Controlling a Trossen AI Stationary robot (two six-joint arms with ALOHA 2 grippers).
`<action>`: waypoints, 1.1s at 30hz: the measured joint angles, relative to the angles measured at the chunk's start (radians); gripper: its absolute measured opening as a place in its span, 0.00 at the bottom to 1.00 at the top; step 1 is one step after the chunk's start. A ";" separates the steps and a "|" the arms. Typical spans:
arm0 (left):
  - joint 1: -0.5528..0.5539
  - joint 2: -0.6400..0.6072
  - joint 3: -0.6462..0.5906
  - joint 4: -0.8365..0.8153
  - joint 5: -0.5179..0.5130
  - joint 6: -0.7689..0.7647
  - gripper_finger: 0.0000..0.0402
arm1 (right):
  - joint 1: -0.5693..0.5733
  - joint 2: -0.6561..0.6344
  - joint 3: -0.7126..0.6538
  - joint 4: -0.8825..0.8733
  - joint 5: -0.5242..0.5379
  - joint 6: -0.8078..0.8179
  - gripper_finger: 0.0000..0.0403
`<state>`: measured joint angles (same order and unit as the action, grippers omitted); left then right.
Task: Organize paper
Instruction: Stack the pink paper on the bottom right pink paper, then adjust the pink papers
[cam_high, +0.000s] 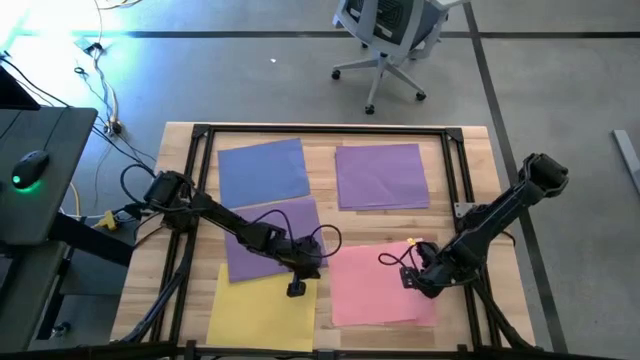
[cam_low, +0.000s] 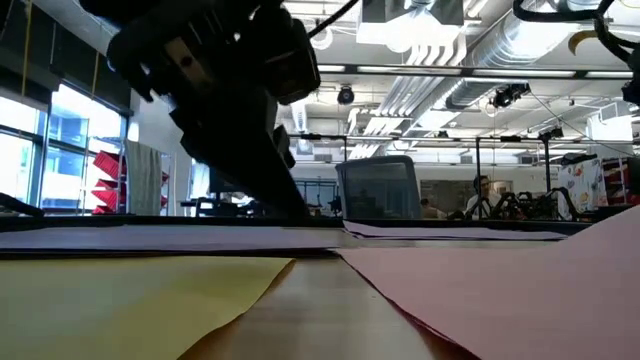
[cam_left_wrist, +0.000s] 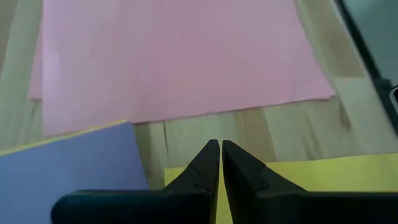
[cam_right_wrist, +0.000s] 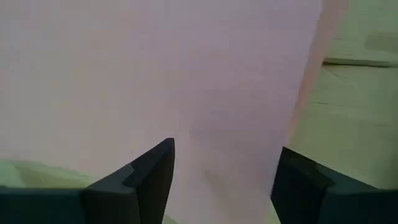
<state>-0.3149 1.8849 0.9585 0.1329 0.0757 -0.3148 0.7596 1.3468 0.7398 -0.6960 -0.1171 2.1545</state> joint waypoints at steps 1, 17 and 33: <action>0.000 0.004 0.000 0.000 0.000 -0.008 0.00 | 0.003 0.000 0.000 -0.009 -0.026 -0.006 0.53; 0.000 0.060 0.001 0.045 -0.011 -0.049 0.00 | 0.138 0.107 -0.003 -0.116 -0.168 0.196 0.42; 0.017 0.108 0.005 0.071 -0.012 -0.049 0.00 | 0.119 0.244 0.041 0.000 -0.064 -0.012 0.02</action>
<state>-0.2974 1.9926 0.9630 0.2035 0.0632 -0.3637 0.8789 1.5911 0.7811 -0.6956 -0.1814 2.1429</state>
